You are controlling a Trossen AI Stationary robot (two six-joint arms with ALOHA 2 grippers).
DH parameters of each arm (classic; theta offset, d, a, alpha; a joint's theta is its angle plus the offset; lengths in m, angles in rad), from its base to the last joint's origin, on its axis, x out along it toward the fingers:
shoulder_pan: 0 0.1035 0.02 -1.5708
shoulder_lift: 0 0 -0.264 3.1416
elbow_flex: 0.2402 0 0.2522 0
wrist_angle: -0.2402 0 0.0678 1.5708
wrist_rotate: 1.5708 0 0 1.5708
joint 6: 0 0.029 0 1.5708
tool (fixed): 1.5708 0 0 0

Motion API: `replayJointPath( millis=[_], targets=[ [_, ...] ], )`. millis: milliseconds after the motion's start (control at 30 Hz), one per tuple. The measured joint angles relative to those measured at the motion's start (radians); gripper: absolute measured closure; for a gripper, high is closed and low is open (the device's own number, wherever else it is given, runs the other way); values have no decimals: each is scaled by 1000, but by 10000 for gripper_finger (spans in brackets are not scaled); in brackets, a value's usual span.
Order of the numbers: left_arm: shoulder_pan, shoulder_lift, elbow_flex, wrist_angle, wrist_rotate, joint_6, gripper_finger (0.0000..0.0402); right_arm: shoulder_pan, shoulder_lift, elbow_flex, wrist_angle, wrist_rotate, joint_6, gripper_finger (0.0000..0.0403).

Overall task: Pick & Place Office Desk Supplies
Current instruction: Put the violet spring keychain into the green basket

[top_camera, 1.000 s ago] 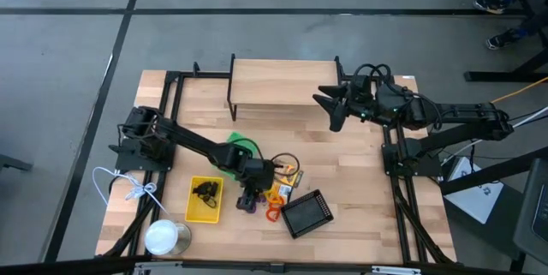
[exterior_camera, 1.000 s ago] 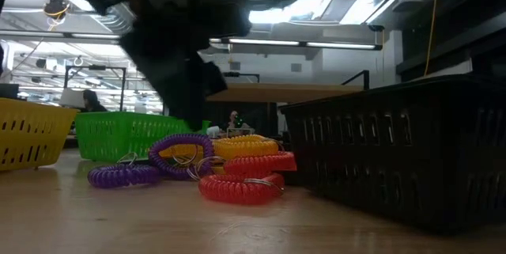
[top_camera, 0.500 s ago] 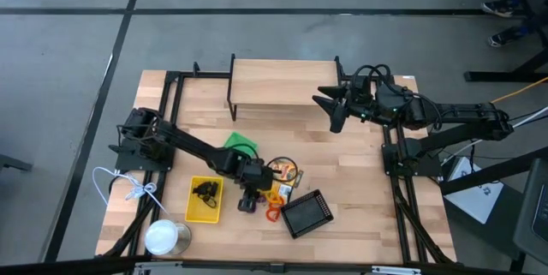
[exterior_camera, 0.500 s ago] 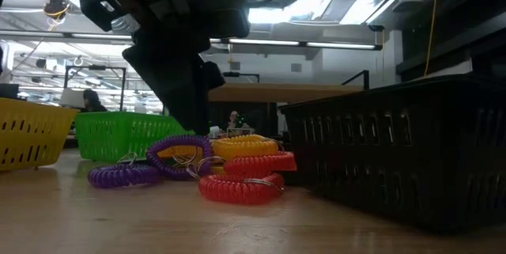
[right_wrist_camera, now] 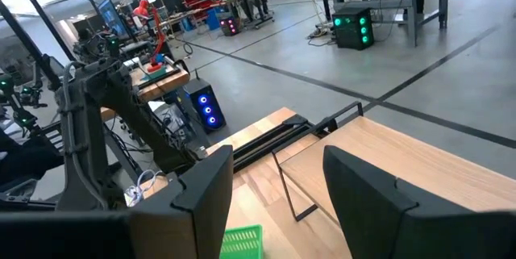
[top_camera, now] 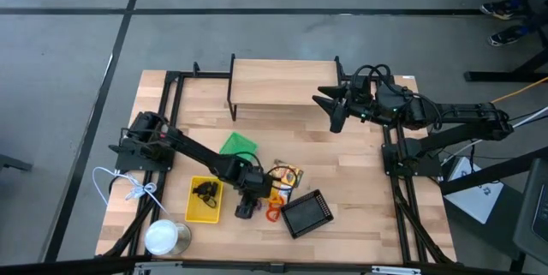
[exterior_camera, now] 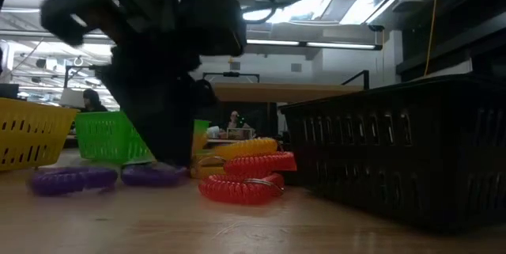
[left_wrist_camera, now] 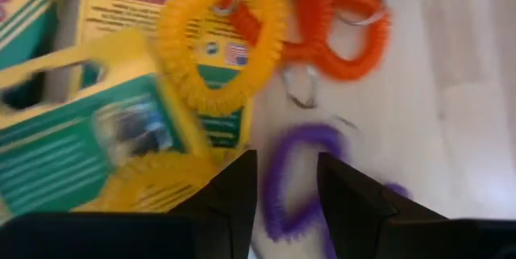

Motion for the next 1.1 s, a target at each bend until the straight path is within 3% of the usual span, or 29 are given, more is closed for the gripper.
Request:
replayJointPath(
  millis=[167,467,633,867,1100],
  targets=[
    [13,5,0,-5,-78,-19,284,0,0,0,0,0,0,206],
    [29,-1,0,-4,25,39,325,0,0,0,0,2,0,206],
    [23,-14,1,-10,71,12,307,0,0,0,0,3,-1,206],
    [15,-10,-8,-52,-3,-18,265,0,0,0,-1,2,-1,206],
    [15,15,-8,-47,-7,-5,264,0,0,0,-3,2,-1,206]
  ],
)
